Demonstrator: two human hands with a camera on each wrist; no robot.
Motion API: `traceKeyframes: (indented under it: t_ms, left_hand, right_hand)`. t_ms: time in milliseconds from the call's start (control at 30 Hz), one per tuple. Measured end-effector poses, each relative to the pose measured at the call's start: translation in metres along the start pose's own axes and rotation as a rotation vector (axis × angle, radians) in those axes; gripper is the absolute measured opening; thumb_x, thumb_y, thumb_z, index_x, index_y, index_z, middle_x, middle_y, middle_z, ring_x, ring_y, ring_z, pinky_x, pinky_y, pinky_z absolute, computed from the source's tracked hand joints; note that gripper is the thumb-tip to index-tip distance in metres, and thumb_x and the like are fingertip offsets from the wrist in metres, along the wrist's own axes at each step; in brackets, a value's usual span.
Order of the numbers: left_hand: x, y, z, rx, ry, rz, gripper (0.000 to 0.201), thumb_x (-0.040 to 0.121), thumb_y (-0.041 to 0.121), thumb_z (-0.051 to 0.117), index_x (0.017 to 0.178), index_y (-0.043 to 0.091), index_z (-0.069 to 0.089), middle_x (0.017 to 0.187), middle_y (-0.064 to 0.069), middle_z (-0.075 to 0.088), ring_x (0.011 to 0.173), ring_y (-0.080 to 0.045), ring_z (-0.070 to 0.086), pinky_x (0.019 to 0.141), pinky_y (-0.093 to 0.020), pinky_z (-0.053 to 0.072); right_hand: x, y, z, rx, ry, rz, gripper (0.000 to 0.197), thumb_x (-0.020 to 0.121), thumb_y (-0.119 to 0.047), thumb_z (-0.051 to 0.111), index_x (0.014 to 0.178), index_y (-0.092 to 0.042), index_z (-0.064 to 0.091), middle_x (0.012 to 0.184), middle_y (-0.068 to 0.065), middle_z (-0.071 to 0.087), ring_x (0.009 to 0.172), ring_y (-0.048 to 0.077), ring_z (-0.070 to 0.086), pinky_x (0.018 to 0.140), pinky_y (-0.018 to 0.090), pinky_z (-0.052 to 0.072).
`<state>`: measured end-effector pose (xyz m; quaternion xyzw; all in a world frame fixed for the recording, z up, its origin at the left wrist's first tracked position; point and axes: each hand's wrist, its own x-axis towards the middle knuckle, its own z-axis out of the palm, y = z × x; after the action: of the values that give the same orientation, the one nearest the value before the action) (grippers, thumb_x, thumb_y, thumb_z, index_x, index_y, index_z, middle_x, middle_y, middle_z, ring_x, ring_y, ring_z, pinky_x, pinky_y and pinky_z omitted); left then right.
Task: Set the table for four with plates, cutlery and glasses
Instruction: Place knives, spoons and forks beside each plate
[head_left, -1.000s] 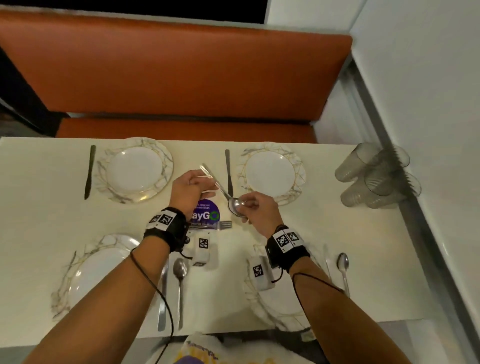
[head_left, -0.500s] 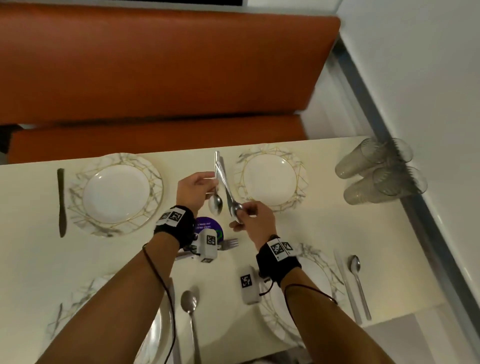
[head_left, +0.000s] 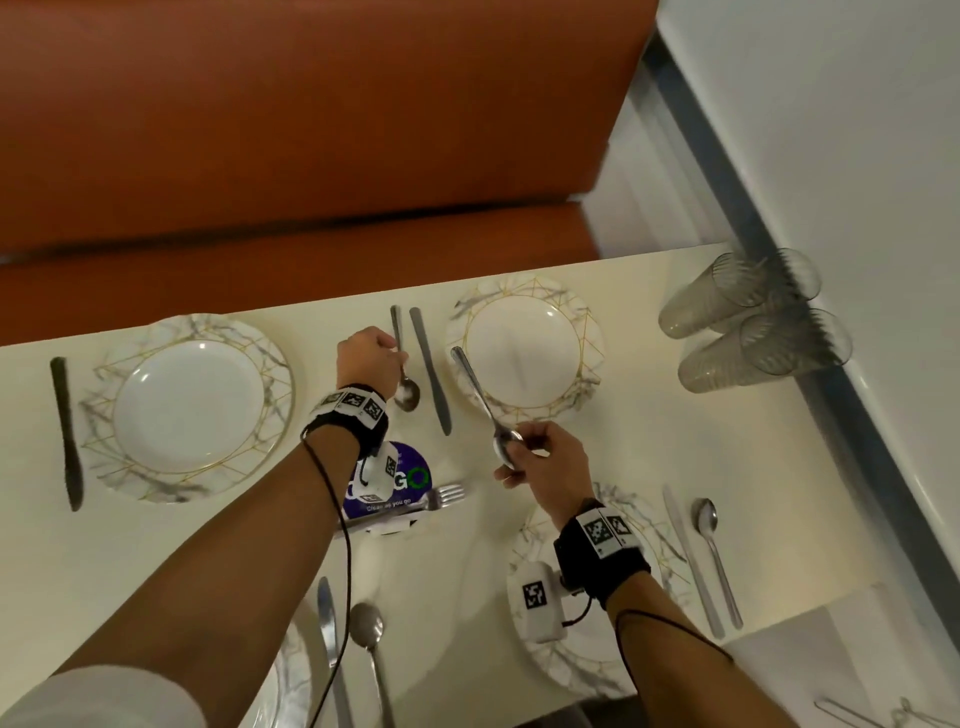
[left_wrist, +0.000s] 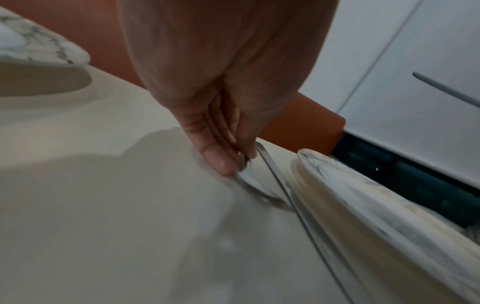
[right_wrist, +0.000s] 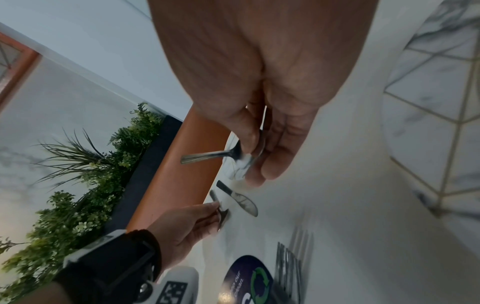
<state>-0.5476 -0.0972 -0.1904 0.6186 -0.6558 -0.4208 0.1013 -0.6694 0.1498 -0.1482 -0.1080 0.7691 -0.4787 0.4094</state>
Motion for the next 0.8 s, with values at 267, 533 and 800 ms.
traceKeyframes:
  t_ms: [267,533,800]
  left_hand:
    - [-0.004,-0.003,0.002,0.023,0.001,0.055,0.024,0.093,0.014,0.074,0.116,0.012,0.070,0.091,-0.006,0.072,0.080,-0.018,0.064,0.076,-0.024,0.048]
    - [-0.013,-0.001,0.001,0.100,0.088,0.158,0.029,0.095,0.025,0.070,0.121,0.015,0.066,0.112,-0.007,0.067,0.102,-0.025,0.064,0.086,-0.037,0.054]
    - [-0.008,0.005,0.011,0.725,0.023,0.506,0.061,0.089,0.061,0.066,0.140,0.027,0.060,0.154,-0.010,0.043,0.145,-0.035,0.034,0.114,-0.054,0.036]
  right_hand:
    - [0.004,0.004,0.002,-0.003,-0.004,0.017,0.009,0.092,-0.004,0.070,0.099,-0.003,0.064,0.095,0.017,0.073,0.066,0.037,0.075,0.066,0.045,0.063]
    - [0.006,0.005,-0.001,-0.004,0.012,0.009,0.008,0.092,-0.003,0.069,0.099,-0.003,0.064,0.094,0.018,0.072,0.066,0.037,0.075,0.064,0.044,0.063]
    - [0.004,0.010,-0.006,-0.027,0.036,0.003,0.006,0.092,-0.003,0.068,0.098,-0.003,0.065,0.093,0.018,0.073,0.064,0.036,0.075,0.063,0.044,0.062]
